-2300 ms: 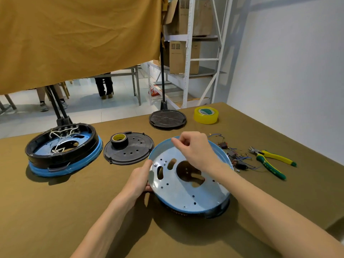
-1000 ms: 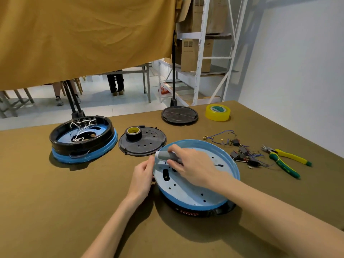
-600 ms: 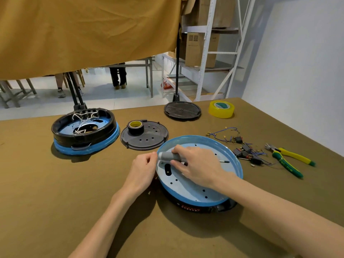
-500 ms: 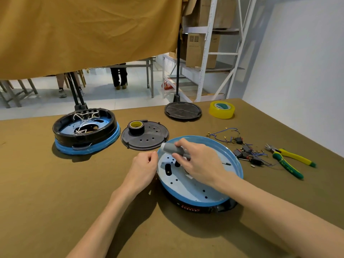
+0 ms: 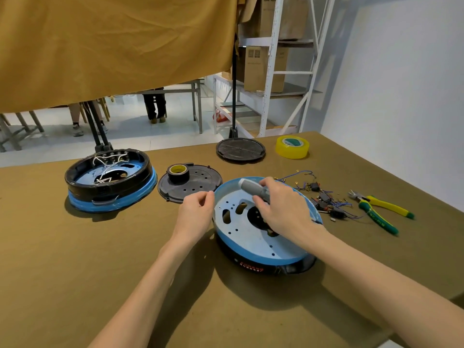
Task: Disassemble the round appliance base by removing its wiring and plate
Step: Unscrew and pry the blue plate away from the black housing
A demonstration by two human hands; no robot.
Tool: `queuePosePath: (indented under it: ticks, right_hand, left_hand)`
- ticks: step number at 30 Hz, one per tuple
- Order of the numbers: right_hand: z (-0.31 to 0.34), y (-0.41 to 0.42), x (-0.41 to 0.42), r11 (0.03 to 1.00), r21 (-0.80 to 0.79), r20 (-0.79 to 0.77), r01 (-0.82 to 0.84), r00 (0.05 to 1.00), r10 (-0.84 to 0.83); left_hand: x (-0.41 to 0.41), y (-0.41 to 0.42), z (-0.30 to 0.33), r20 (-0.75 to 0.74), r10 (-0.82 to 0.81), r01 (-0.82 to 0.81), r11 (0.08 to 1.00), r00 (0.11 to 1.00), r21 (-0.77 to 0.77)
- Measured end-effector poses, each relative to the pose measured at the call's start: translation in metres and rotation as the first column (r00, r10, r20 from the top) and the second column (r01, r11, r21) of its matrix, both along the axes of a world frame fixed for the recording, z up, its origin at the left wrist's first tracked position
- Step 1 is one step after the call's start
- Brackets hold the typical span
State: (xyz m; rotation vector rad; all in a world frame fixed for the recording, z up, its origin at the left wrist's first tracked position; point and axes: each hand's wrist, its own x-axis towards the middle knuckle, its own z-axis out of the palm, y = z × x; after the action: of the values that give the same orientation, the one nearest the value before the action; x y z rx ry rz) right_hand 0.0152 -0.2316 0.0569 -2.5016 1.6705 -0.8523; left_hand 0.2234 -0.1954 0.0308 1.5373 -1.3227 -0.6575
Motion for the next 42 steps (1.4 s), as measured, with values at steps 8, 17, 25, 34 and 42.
queuePosePath:
  ticks: [8, 17, 25, 34, 42]
  right_hand:
    - [0.004, -0.012, -0.071, 0.930, -0.016, 0.039, 0.368, 0.929, -0.367]
    - [-0.035, -0.025, -0.124, 0.803, 0.280, -0.245, 0.526, 0.848, -0.470]
    - [-0.022, -0.030, -0.107, 0.898, 0.276, 0.055, 0.344, 0.927, -0.372]
    - [0.018, 0.017, -0.016, 0.972, 0.148, 0.129, -0.183, 0.978, 0.165]
    - [0.049, 0.023, 0.022, 0.813, 0.433, 0.434, -0.390, 0.881, 0.192]
  left_hand:
    - [-0.001, -0.003, -0.018, -0.052, -0.041, 0.054, 0.955, 0.998, 0.291]
    - [-0.015, -0.001, -0.013, -0.218, 0.077, -0.010, 0.955, 0.973, 0.295]
    - [-0.016, 0.004, -0.002, -0.318, 0.092, 0.002, 0.958, 0.944, 0.286]
    - [-0.008, 0.014, 0.018, -0.693, 0.067, 0.231, 0.916, 0.718, 0.327]
    - [-0.007, 0.013, 0.036, -0.861, 0.092, 0.162, 0.967, 0.500, 0.197]
